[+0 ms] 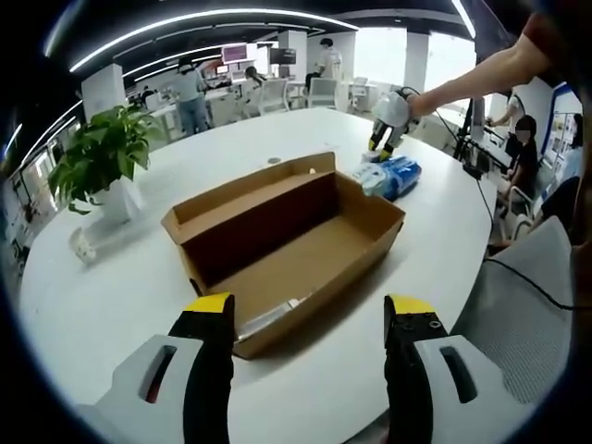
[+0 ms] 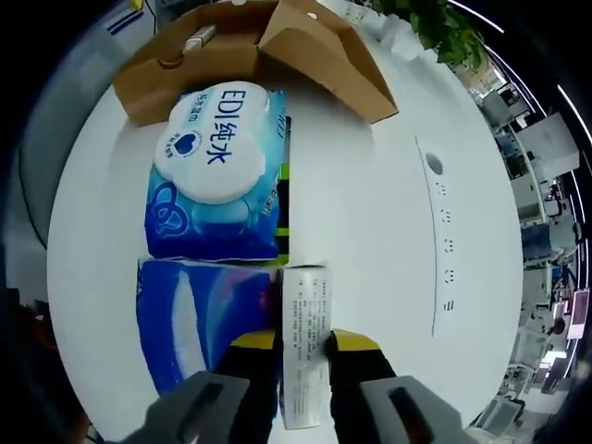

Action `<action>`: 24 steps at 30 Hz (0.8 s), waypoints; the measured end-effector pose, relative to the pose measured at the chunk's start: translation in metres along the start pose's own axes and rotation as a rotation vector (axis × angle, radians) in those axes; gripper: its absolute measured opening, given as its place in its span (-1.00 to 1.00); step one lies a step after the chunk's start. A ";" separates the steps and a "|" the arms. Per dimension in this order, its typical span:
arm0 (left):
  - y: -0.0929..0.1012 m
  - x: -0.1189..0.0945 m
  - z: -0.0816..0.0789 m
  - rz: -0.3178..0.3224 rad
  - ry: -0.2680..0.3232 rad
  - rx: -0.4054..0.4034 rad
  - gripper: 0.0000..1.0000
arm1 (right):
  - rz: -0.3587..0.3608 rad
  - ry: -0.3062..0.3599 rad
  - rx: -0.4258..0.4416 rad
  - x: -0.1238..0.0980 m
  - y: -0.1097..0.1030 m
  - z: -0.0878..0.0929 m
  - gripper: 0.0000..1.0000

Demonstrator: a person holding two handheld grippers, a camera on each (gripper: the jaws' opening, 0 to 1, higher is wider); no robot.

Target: Operate the shoe box by opening the lid, removing the specified soft item, and placing it in the target area until the item is outside and the box remains undamaged.

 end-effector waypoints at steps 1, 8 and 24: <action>0.000 0.000 0.000 0.000 0.000 0.000 0.31 | -0.006 -0.002 -0.003 0.000 0.000 0.000 -0.68; -0.001 -0.001 0.000 -0.002 0.000 0.001 0.31 | -0.001 -0.020 0.019 0.000 -0.003 0.001 -0.54; -0.003 -0.006 -0.003 -0.011 0.023 -0.003 0.31 | 0.083 0.011 0.160 -0.026 0.006 0.005 -0.31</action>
Point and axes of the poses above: the point that each gripper's makers call its tool centre point, and the gripper's own axes: x roughly forward along the fingers, y roughly to its right, z roughly out of its underside, the point moved 4 cm from there along -x, roughly backward along the fingers, and after that the axes turned 6 degrees about z, right-handed, at the moved point
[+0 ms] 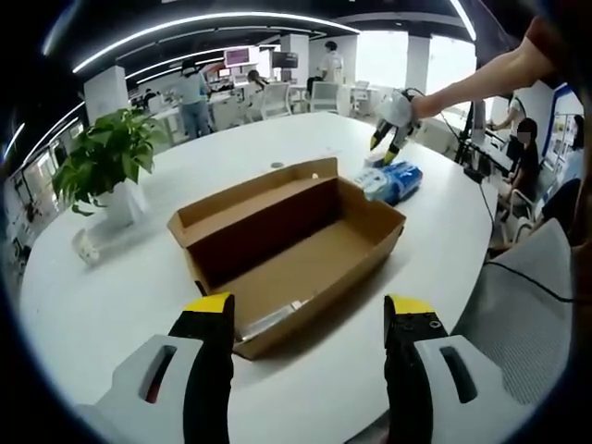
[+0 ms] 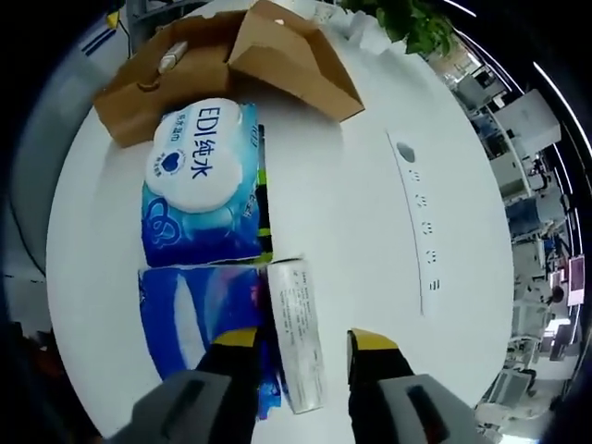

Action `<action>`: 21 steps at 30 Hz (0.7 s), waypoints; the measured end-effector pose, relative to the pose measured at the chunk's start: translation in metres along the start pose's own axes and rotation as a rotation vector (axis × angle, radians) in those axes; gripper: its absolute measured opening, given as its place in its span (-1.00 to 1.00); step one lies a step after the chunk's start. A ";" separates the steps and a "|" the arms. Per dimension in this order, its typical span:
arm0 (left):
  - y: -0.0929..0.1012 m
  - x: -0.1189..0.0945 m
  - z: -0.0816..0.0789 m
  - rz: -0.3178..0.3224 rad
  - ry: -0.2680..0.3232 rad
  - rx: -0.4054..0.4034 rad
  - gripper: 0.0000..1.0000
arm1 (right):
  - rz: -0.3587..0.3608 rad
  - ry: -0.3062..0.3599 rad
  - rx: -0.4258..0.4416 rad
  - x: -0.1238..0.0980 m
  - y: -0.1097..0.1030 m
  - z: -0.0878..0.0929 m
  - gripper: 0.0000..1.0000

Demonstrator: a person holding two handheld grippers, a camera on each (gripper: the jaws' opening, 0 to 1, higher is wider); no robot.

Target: Operate the shoe box by opening the lid, removing the specified soft item, and placing it in the target area until the item is outside and the box remains undamaged.

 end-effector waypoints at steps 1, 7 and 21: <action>0.000 0.000 0.000 0.001 0.003 0.000 0.31 | 0.007 0.008 0.015 -0.002 0.000 -0.001 -0.30; 0.002 -0.001 -0.002 0.003 0.024 -0.007 0.31 | 0.052 0.068 0.166 -0.019 -0.003 -0.009 -0.26; -0.006 -0.015 -0.004 -0.003 0.057 -0.005 0.30 | 0.191 0.262 0.507 -0.044 -0.002 -0.048 -0.23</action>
Point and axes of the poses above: the point that each gripper's makers call its tool centre point, and the gripper's own axes: x roughly forward along the fingers, y roughly to its right, z roughly out of its underside, the point moved 4 cm from there along -x, roughly backward along the fingers, and after that the axes turned 6 degrees about z, right-handed, at the moved point
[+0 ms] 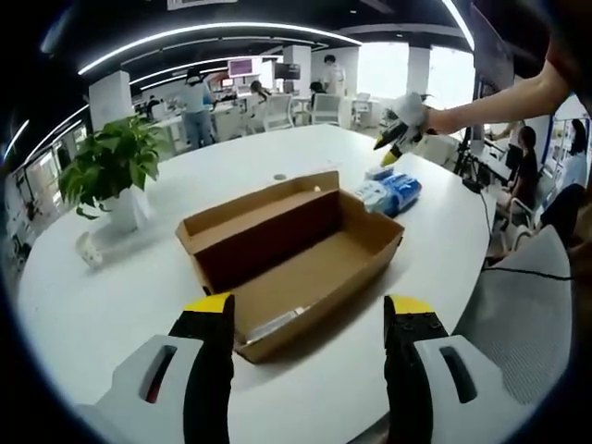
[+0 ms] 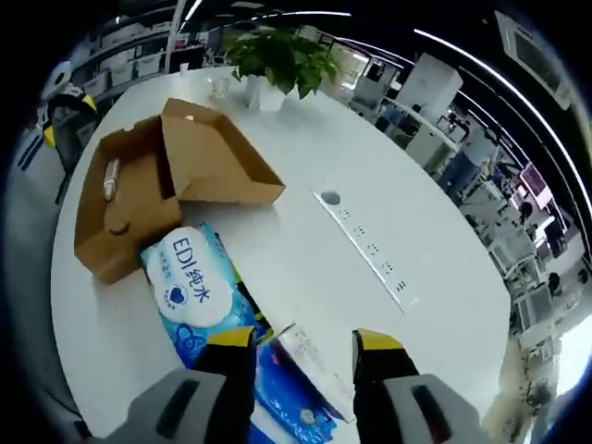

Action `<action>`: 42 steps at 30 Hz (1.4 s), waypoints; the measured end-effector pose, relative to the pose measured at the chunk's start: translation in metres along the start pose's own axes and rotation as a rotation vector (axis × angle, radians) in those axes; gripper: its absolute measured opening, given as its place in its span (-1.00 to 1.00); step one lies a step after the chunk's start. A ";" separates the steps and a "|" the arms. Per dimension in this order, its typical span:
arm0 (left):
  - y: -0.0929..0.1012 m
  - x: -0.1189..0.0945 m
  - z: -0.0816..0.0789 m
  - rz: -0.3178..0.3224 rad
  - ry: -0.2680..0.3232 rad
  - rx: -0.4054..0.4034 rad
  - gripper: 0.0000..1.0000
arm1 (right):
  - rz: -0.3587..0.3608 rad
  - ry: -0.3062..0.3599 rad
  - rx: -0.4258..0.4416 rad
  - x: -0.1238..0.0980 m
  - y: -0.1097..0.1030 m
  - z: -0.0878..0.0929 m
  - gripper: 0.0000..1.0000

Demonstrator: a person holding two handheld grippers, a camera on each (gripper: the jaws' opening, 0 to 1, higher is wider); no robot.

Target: Operate the shoe box by opening the lid, removing the specified soft item, and placing it in the target area until the item is outside and the box remains undamaged.

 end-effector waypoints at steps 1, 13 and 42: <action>-0.001 0.000 0.000 0.000 0.002 -0.002 0.30 | 0.005 0.020 0.040 -0.001 -0.002 -0.004 -0.24; -0.010 -0.005 0.002 -0.005 0.023 -0.013 0.30 | 0.008 0.130 0.167 -0.009 -0.023 -0.030 -0.23; -0.020 -0.009 -0.006 -0.015 0.091 -0.038 0.31 | 0.000 0.204 0.285 -0.050 -0.088 -0.027 0.09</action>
Point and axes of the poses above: the point that each gripper's makers call its tool centre point, and the gripper's own axes: x roughly forward along the fingers, y roughly to its right, z roughly out of its underside, the point moved 4 cm from there along -x, roughly backward along the fingers, and after that the axes turned 6 degrees about z, right-handed, at the moved point
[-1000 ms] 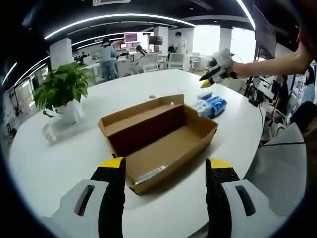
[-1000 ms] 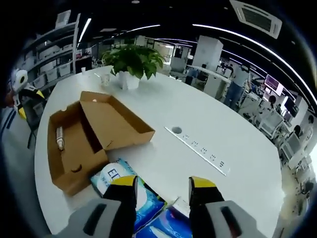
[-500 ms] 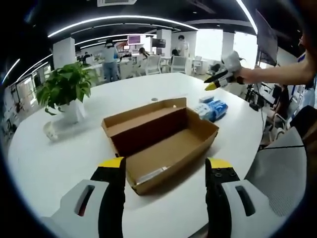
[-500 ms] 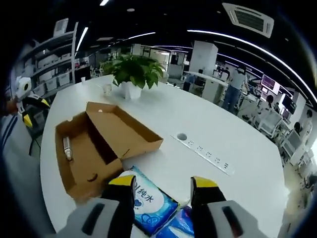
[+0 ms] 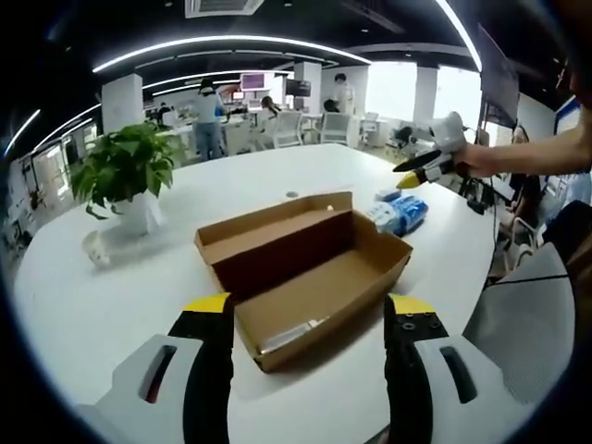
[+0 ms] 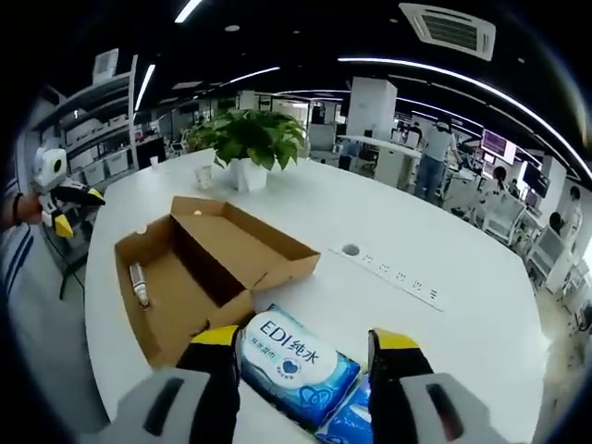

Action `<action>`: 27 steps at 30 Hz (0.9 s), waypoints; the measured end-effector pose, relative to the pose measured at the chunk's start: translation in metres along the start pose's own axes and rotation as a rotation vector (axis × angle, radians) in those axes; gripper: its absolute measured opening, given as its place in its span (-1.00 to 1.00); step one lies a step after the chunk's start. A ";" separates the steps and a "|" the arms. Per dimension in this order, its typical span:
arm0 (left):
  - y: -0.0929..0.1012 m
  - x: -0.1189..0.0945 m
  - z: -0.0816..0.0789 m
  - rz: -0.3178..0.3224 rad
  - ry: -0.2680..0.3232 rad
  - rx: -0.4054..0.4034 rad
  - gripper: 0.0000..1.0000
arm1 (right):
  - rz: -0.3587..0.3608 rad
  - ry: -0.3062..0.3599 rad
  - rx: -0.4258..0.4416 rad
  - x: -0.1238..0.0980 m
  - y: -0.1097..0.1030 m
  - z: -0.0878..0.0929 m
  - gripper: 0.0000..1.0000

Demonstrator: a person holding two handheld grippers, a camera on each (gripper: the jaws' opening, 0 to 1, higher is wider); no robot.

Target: Operate the shoe box by opening the lid, removing the specified soft item, and placing it in the target area until the item is outside and the box remains undamaged.

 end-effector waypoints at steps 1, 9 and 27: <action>0.000 0.000 0.000 0.001 0.001 -0.001 0.31 | 0.003 0.004 0.003 -0.001 -0.001 0.000 0.11; 0.000 0.000 -0.003 0.010 -0.003 0.019 0.32 | -0.011 0.026 0.010 -0.007 -0.022 0.004 0.21; -0.011 0.004 -0.010 0.036 -0.048 0.088 0.32 | -0.045 0.049 0.062 -0.016 -0.049 0.018 0.26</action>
Point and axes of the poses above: the point that each gripper's makers call its tool centre point, and the gripper's own axes: x roughly forward along the fingers, y roughly to its right, z roughly out of its underside, the point moved 4 cm from there along -x, roughly backward along the fingers, and after that the axes turned 6 degrees about z, right-handed, at the moved point
